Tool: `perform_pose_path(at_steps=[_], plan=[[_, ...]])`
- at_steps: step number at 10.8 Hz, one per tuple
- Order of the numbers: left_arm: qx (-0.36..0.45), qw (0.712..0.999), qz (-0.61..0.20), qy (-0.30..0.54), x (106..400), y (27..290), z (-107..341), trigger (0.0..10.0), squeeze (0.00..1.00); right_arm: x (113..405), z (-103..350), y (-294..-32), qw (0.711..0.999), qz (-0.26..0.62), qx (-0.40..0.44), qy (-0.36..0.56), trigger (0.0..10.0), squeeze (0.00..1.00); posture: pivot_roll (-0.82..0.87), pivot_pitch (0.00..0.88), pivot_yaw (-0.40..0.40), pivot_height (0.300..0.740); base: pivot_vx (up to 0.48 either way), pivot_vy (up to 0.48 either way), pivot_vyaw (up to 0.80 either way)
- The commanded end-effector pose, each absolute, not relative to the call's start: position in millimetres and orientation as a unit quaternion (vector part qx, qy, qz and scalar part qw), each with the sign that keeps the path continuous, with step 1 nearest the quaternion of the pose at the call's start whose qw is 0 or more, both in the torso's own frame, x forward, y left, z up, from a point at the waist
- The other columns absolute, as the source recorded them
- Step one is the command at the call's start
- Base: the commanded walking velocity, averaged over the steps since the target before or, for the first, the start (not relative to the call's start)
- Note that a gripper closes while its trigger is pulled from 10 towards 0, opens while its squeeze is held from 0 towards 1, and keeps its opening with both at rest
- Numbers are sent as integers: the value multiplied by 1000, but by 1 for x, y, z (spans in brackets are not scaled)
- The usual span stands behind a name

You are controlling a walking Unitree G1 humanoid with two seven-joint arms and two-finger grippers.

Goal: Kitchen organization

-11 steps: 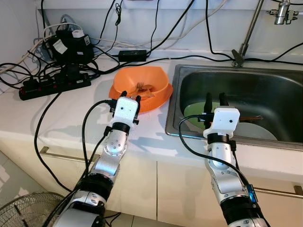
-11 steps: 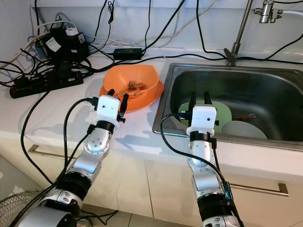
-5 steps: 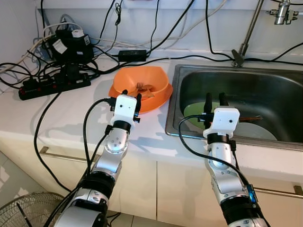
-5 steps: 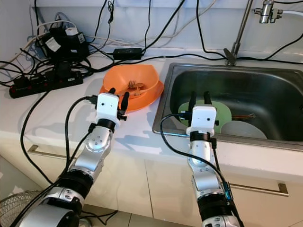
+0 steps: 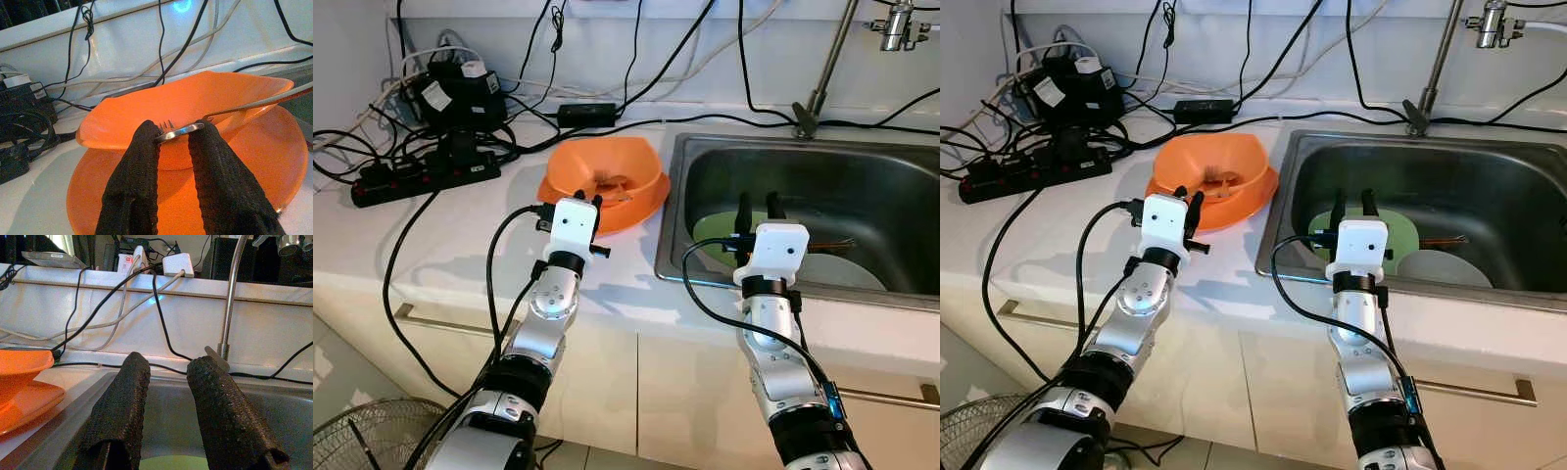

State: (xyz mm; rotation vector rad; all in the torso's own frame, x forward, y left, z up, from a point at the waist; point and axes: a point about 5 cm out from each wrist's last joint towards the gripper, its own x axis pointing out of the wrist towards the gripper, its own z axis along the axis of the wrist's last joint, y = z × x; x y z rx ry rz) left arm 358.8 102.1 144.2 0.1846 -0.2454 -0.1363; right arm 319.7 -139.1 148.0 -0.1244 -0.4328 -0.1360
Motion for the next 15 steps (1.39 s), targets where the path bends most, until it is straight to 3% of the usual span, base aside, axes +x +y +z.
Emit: perform_pose_path(at_steps=[1,3,4,5,10,11,12,13,14,15], plan=[[91,985,-68,-131,362,102,151,0,0,322,150,-140,972,-70,-61,-215,10000,0,21,0,66,740,0,0,0],[92,985,-66,-133,362,102,152,627,0,322,150,-140,972,-69,-61,-216,10000,0,23,0,63,740,0,0,0],[95,984,-64,-137,363,103,153,3059,0,322,150,-140,972,-68,-61,-216,10000,0,23,0,63,740,0,0,0],[113,980,-62,-155,362,102,158,10000,0,323,150,-140,972,-67,-61,-216,10000,0,22,0,62,740,0,0,0],[174,962,-51,-205,362,99,174,10000,0,323,150,-140,972,-68,-61,-216,10000,0,23,0,65,740,0,0,0],[177,961,-50,-205,362,98,173,1725,0,323,150,-140,972,-68,-61,-216,10000,0,22,0,65,740,0,0,0],[180,961,-49,-203,362,98,172,78,0,323,150,-140,972,-68,-61,-215,10000,0,22,0,65,740,0,0,0],[183,961,-48,-201,361,98,171,0,0,323,150,-140,972,-68,-61,-215,10000,0,22,0,65,740,0,0,0],[184,962,-46,-198,362,98,170,2745,0,323,150,-140,972,-67,-61,-215,10000,0,23,0,63,740,0,0,0],[186,962,-45,-195,362,99,169,4667,0,323,150,-140,972,-67,-62,-215,10000,0,22,0,62,740,0,0,0]])
